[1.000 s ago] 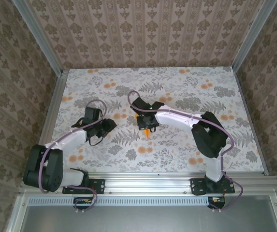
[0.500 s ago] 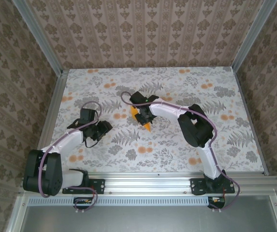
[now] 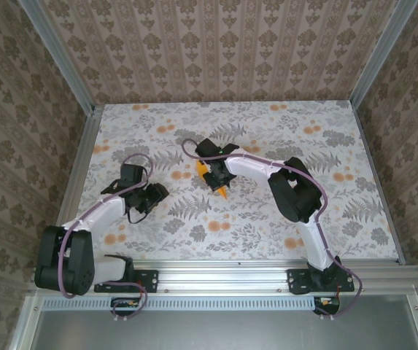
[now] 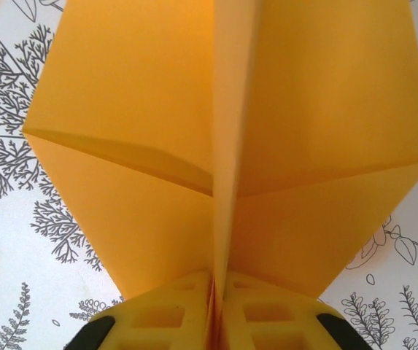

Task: Fold a paper plane with a square sheet of paper (pick it up from the middle)
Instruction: Move a paper plane to the center of the table, then reset both arms

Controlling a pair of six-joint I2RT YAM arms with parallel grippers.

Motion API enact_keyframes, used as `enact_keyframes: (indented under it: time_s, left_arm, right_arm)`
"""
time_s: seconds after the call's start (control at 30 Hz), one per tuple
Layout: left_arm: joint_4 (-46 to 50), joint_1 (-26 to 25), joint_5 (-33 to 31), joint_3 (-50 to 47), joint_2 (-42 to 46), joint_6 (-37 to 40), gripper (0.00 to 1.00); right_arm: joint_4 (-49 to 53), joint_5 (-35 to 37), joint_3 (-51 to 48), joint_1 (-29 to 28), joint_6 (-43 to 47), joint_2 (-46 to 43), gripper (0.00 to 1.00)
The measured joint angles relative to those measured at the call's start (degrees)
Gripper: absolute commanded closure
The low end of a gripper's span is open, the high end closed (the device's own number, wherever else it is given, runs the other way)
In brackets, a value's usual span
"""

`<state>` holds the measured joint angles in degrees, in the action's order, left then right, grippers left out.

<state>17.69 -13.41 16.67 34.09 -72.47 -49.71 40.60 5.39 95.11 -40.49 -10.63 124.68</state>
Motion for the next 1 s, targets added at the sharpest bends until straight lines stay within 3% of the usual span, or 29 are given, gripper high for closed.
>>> enact_keyframes:
  time_s: [0.13,0.43,0.57,0.7,0.87,1.0]
  left_arm:
    - [0.2,0.0,-0.2,0.0,0.0,0.1,0.47]
    - [3.8,0.0,-2.6,1.3,1.6,1.9,0.44]
    - [6.8,0.8,-5.2,4.4,3.0,3.8,0.40]
    - [9.2,2.4,-9.0,8.1,4.5,7.0,0.26]
    - [8.7,3.8,-15.3,10.7,7.4,12.1,0.00]
    - [4.0,3.8,-20.9,9.7,10.8,16.9,0.00]
  right_arm:
    - [0.2,0.3,0.1,-0.5,-0.1,0.0,0.80]
    - [3.4,2.3,1.7,-0.5,-1.9,-5.4,0.38]
    - [1.1,3.5,-2.4,0.3,-3.4,-17.8,0.23]
    - [-4.6,7.4,-10.2,3.0,-4.6,-32.6,0.02]
    - [-12.9,13.2,-23.8,11.1,-5.0,-45.9,0.00]
    - [-17.9,16.9,-34.2,19.1,-5.2,-52.0,0.00]
